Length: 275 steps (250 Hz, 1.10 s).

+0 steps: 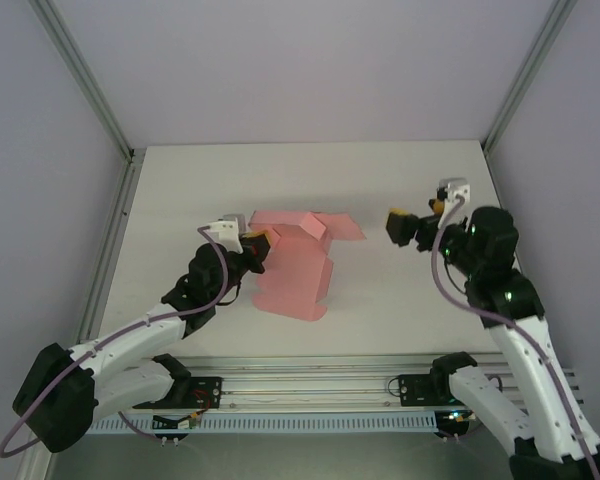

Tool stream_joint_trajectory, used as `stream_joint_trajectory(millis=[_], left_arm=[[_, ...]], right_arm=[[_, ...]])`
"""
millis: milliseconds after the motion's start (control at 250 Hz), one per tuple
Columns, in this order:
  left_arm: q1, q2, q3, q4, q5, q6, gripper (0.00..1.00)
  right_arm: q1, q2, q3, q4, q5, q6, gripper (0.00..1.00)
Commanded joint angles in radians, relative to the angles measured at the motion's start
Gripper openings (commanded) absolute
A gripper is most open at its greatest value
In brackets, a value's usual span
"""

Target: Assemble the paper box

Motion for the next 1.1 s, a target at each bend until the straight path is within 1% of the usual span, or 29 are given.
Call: stream_joint_trajectory(millis=[0,64,100,164,188,272,331,467,575,667,779,851,918,994,1094], left_arm=[[0.007,-0.009,-0.006,0.049,0.081,0.029,0.00],[0.007,-0.004,-0.005,0.056,0.076,0.027,0.00],[0.007,-0.003,0.000,0.050,0.061,0.020,0.00],[0.007,0.005,0.014,0.023,0.032,0.011,0.00],[0.007,0.009,0.019,0.015,0.023,0.007,0.00],[0.007,0.022,0.027,0.011,0.002,-0.003,0.00],[0.007,0.026,0.033,-0.005,-0.018,-0.011,0.00],[0.007,0.059,0.060,-0.035,-0.058,-0.021,0.00],[0.006,0.086,0.078,-0.036,-0.054,-0.026,0.00],[0.007,0.101,0.083,-0.021,-0.043,-0.029,0.00],[0.007,0.105,0.091,-0.025,-0.020,-0.029,0.00],[0.007,0.103,0.095,-0.032,-0.018,-0.028,0.00],[0.007,0.099,0.101,-0.051,-0.034,-0.035,0.00],[0.007,0.094,0.107,-0.077,-0.053,-0.046,0.00],[0.007,0.094,0.113,-0.096,-0.052,-0.052,0.00]], right_arm=[[-0.064,0.160,0.077,-0.074,-0.283,-0.062,1.00],[-0.065,0.248,0.119,-0.074,-0.487,-0.104,1.00],[-0.062,0.289,0.136,-0.077,-0.575,-0.104,1.00],[-0.034,0.346,0.171,-0.129,-0.655,-0.103,1.00],[-0.013,0.360,0.179,-0.151,-0.659,-0.148,1.00],[0.089,0.375,0.175,-0.178,-0.596,-0.248,1.00],[0.138,0.373,0.172,-0.183,-0.580,-0.293,1.00],[0.168,0.346,0.158,-0.146,-0.557,-0.286,1.00],[0.199,0.336,0.149,-0.143,-0.528,-0.311,1.00],[0.241,0.358,0.151,-0.161,-0.487,-0.349,0.99],[0.286,0.409,0.174,-0.160,-0.399,-0.351,0.91],[0.308,0.443,0.198,-0.156,-0.350,-0.338,0.80],[0.338,0.464,0.211,-0.143,-0.281,-0.312,0.80],[0.364,0.465,0.198,-0.105,-0.171,-0.269,0.80],[0.416,0.464,0.173,-0.053,-0.015,-0.250,0.76]])
